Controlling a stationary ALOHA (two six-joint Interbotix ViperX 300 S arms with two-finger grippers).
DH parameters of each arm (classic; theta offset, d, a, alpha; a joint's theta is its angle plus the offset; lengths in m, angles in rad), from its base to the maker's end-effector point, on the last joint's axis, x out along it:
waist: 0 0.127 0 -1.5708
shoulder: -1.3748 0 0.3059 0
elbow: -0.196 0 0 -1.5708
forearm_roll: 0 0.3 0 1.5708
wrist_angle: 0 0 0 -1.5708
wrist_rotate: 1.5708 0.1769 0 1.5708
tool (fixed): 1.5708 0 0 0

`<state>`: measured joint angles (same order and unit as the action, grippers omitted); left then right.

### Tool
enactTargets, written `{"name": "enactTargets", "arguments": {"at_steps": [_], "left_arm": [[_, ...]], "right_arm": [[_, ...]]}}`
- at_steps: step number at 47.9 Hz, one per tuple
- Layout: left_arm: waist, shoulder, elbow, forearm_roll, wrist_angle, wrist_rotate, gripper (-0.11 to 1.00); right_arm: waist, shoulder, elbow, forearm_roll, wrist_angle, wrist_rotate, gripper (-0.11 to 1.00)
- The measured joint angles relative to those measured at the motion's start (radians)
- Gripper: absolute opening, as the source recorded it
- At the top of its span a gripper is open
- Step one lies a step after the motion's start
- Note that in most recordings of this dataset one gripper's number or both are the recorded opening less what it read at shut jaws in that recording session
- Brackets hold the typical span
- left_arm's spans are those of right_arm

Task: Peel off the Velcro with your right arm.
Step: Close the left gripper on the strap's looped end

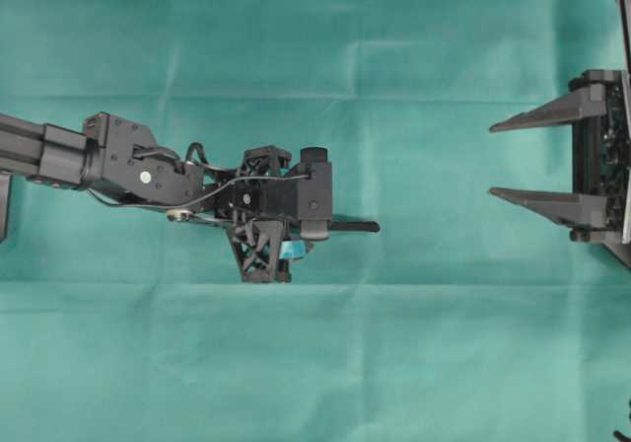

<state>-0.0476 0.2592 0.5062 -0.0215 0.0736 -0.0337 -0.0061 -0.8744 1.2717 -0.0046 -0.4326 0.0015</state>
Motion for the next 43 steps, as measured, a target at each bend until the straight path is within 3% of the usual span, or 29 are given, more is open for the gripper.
{"name": "enactTargets", "arguments": {"at_steps": [20, 27, 36, 43], "left_arm": [[0.005, 0.017, 0.000, 0.000, -0.005, 0.002, 0.53], [0.005, 0.012, 0.003, 0.000, -0.005, 0.002, 0.42], [0.005, 0.003, 0.012, 0.000, -0.002, 0.000, 0.10], [0.006, -0.009, 0.014, 0.000, 0.005, 0.000, 0.10]], "right_arm": [[0.000, 0.002, 0.000, 0.000, -0.002, 0.002, 0.48], [0.000, 0.002, 0.000, 0.000, -0.003, 0.000, 0.48], [0.000, 0.002, 0.000, 0.000, -0.005, 0.002, 0.48], [0.000, 0.002, 0.000, 0.002, -0.005, 0.002, 0.48]]}}
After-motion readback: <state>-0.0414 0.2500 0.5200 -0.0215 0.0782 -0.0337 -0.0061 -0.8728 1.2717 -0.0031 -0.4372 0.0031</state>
